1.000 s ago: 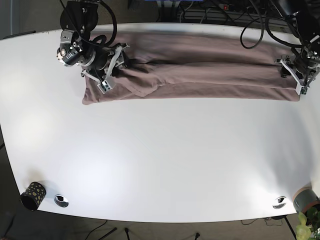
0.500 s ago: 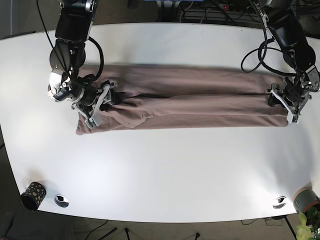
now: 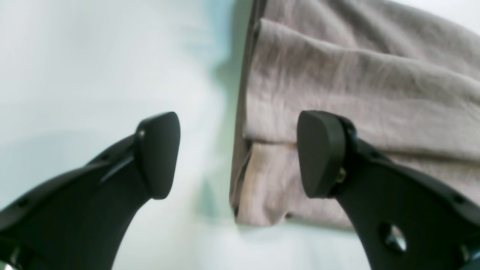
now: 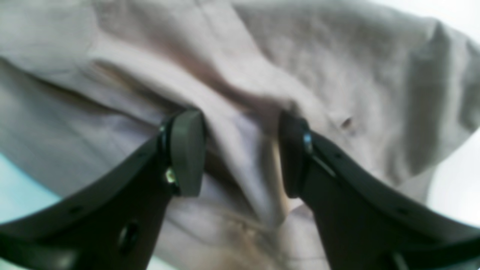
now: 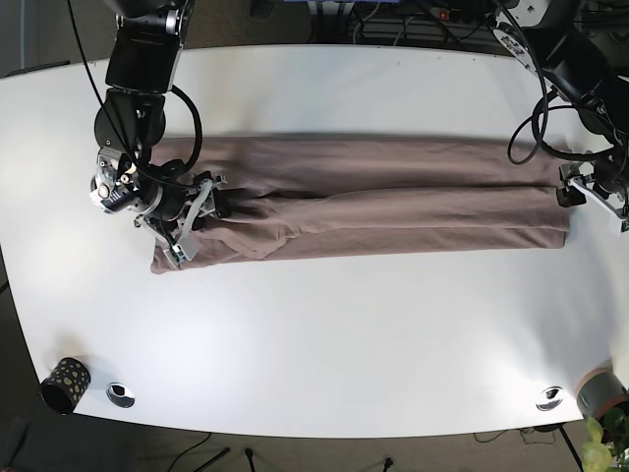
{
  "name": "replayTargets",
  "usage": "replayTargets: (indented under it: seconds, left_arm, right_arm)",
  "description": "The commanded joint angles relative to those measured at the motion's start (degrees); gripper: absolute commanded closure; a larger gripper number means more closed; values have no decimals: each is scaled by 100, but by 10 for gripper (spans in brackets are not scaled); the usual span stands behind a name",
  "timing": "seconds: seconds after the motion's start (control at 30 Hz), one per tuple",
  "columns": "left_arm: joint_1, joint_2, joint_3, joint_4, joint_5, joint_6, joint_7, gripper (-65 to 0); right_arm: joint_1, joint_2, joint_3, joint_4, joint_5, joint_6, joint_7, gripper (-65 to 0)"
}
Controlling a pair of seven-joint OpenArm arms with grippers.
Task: Fold the T-shirt properly
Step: 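Grasp the strip end with the left gripper and fold it toward the right gripper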
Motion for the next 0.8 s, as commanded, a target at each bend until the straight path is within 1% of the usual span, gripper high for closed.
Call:
replayTargets:
  seconds: [0.0,0.13,0.37,0.53,0.63,0.7,0.77]
  left_arm:
    - [-20,-209,-15,-80,-185,-3,-53,-463]
    - [-20,-200,-15,-423,-422,-3,-53,-460]
    - [-55,-165,2,-854,-475,-3,-70,-460]
    - [-152,-42,486,-933,-484,-3,-70,-458]
    - [-169,-33,626,-933,-484,-3,-70,-456]
    - [-178,64,653,-942,-484,-3,-70,-424]
    - [-178,160,653,-933,-484,-3,-70,-336]
  right_arm:
    - [91,60,42,112,75,6,76,-293]
    - [47,60,42,112,75,6,76,-293]
    - [-41,60,42,112,75,6,94,-293]
    - [-58,60,42,112,75,6,94,-293]
    - [-58,60,51,112,75,6,94,-293]
    - [-58,51,51,112,75,6,94,-292]
    - [-58,51,51,112,75,6,94,-292]
